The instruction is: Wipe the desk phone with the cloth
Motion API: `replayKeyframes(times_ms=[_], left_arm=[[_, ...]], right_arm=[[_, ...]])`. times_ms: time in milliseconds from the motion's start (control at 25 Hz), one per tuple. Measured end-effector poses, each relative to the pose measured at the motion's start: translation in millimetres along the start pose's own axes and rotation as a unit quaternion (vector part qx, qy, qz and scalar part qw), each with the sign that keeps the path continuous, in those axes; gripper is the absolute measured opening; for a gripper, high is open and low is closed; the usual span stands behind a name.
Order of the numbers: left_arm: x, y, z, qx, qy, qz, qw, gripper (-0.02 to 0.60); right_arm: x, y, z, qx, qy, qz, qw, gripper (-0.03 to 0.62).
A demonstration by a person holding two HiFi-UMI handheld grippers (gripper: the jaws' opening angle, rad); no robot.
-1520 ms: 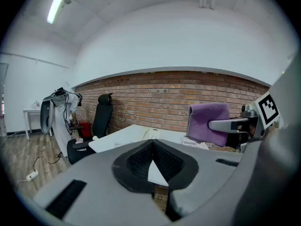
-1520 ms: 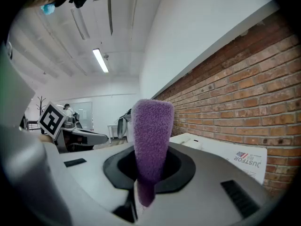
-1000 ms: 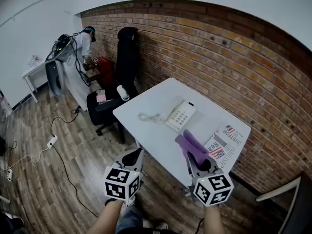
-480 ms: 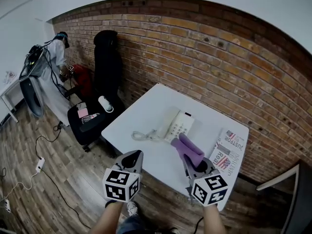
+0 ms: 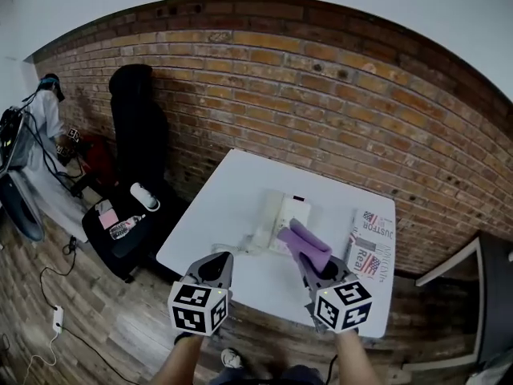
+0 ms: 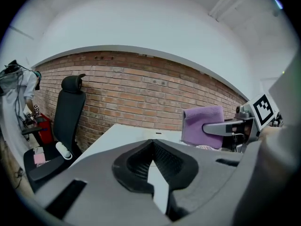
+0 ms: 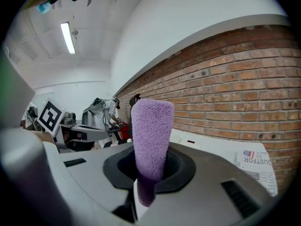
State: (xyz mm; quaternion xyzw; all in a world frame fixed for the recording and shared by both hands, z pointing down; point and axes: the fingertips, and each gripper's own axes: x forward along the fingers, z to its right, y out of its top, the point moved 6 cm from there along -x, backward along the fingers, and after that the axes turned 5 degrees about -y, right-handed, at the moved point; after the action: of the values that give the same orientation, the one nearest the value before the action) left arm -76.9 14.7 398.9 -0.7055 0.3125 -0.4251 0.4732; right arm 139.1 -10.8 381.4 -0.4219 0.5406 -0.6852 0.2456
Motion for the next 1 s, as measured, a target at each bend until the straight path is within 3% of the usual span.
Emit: replayKeyframes(times_ms=[480,1000], left_arm=[[55.2,9.0,-30.7,0.018,-0.061,-0.023,0.9977,0.005],[158.1,25.8,-88.4,0.003,-0.052,-0.047,0.9975,0.005]], right_arm=[[61.0,14.6,39.9,-0.028,-0.064,-0.033,0.997,0.044],[188.6,19.3,136.6,-0.097,-0.083,-0.106,0.986,0.044]])
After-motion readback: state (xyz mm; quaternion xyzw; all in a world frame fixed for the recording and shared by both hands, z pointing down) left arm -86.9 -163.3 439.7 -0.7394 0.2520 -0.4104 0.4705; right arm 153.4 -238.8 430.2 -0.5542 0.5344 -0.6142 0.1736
